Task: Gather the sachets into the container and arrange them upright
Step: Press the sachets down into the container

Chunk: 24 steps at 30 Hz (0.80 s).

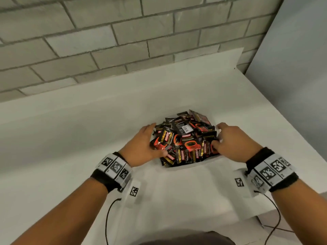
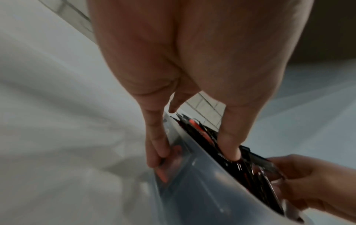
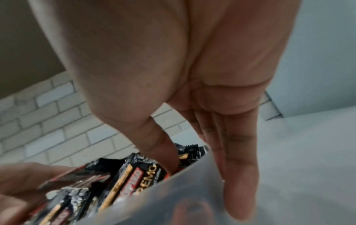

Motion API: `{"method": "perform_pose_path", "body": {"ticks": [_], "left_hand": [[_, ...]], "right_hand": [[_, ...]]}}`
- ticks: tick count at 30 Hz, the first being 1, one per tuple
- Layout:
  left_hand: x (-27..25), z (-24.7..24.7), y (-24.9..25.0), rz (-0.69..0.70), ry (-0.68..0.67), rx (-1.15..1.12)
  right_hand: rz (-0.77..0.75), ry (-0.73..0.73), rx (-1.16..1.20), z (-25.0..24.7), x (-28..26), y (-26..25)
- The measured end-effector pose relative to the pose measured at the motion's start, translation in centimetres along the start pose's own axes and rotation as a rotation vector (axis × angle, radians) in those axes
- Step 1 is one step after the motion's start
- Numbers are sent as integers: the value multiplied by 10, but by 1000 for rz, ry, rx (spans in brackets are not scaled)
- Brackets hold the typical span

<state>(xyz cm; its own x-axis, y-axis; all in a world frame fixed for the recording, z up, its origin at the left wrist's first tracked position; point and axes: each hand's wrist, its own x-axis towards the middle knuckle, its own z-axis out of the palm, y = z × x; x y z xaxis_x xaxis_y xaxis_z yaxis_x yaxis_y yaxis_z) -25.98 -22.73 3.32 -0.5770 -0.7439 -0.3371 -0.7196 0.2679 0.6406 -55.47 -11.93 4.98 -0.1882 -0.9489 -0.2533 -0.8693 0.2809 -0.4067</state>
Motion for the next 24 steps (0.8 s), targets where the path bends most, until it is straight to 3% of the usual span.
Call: {"method": "perform_pose_path", "body": {"ticks": [8, 12, 17, 19, 24], "left_hand": [[-83, -6, -41, -62, 37, -135], [-109, -1, -33, -80, 278, 4], [-114, 36, -8, 28, 70, 288], [-104, 53, -4, 0, 41, 424], [-85, 68, 9, -50, -14, 468]], "right_hand": [[-95, -141, 100, 20, -35, -37], [-56, -159, 158, 18, -28, -42], [-25, -213, 244, 21, -30, -54], [-43, -219, 240, 23, -32, -56], [-82, -168, 192, 29, -34, -54]]}}
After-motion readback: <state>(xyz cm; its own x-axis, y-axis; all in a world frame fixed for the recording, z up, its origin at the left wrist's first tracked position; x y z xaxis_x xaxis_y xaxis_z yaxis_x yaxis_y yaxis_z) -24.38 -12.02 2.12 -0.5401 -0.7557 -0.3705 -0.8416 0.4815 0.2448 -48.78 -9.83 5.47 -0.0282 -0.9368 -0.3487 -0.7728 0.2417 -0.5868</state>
